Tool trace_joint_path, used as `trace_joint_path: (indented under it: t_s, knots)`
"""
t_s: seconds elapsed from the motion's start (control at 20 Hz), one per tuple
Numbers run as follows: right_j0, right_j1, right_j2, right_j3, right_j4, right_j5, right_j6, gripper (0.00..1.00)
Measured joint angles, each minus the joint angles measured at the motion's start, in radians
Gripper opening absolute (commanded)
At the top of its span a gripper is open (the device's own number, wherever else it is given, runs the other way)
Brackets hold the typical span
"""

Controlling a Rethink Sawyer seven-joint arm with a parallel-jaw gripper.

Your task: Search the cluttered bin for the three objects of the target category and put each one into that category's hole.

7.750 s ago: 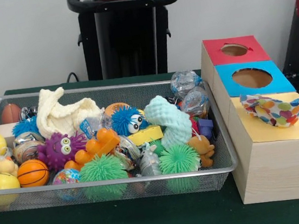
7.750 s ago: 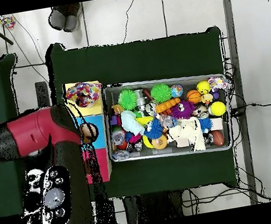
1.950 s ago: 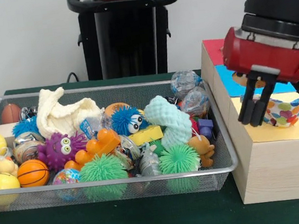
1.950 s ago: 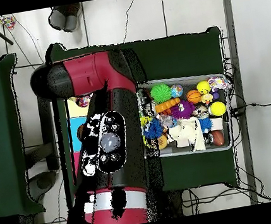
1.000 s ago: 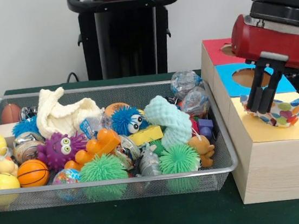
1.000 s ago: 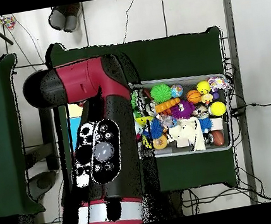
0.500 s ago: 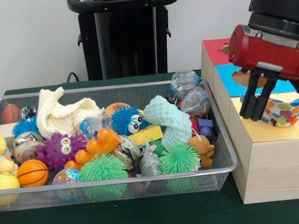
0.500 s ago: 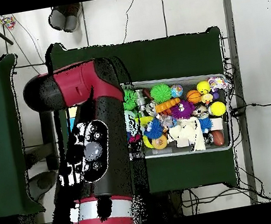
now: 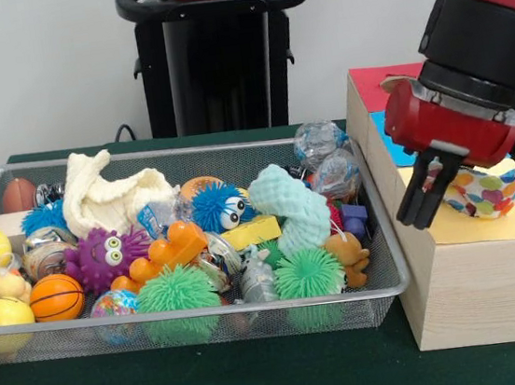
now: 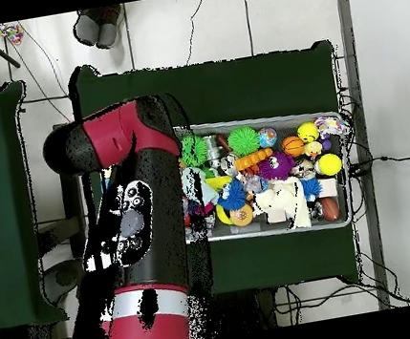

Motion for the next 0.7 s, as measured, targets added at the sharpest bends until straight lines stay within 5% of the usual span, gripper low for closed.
trace_joint_path:
  t_s: [0.7]
  knots:
    - [0.075, 0.018, -0.066, 0.0, -0.079, -0.007, 0.0, 0.0]
